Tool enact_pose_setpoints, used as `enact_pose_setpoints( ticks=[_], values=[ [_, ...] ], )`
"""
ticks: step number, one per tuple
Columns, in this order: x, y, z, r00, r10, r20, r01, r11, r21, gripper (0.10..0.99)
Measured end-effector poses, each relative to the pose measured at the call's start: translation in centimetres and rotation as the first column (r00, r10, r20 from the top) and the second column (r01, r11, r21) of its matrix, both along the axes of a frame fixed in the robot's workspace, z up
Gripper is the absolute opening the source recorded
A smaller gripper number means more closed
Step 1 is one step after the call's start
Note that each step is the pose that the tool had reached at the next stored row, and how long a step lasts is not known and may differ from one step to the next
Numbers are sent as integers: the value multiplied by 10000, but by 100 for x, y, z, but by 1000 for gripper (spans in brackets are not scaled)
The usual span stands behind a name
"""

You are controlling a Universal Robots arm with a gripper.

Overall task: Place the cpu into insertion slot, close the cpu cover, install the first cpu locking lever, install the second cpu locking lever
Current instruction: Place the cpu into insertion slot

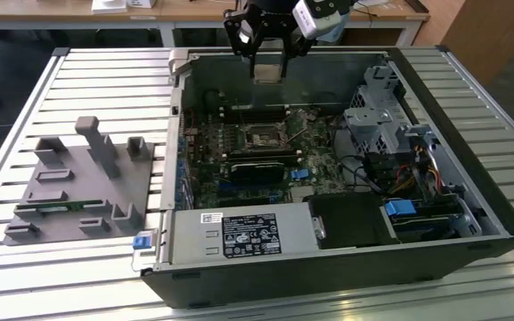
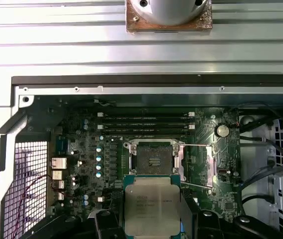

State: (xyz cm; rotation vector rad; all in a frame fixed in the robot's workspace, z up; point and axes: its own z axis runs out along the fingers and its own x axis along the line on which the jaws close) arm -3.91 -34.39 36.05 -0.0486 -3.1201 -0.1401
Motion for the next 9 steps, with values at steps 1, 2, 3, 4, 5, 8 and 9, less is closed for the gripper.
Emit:
enact_pose_setpoints(
  ticks=[1,2,3,4,5,8,9],
  values=[
    [0,0,0,10000,-24,0,24,10000,0,541],
    [0,0,0,10000,-44,0,44,10000,0,541],
    [0,0,0,10000,-58,0,58,10000,0,541],
    [0,0,0,10000,-72,0,72,10000,0,541],
    [0,0,0,10000,-87,0,87,10000,0,541],
    [0,0,0,9999,-128,0,128,9999,0,541],
    [0,0,0,9999,-140,0,140,9999,0,541]
  ],
)
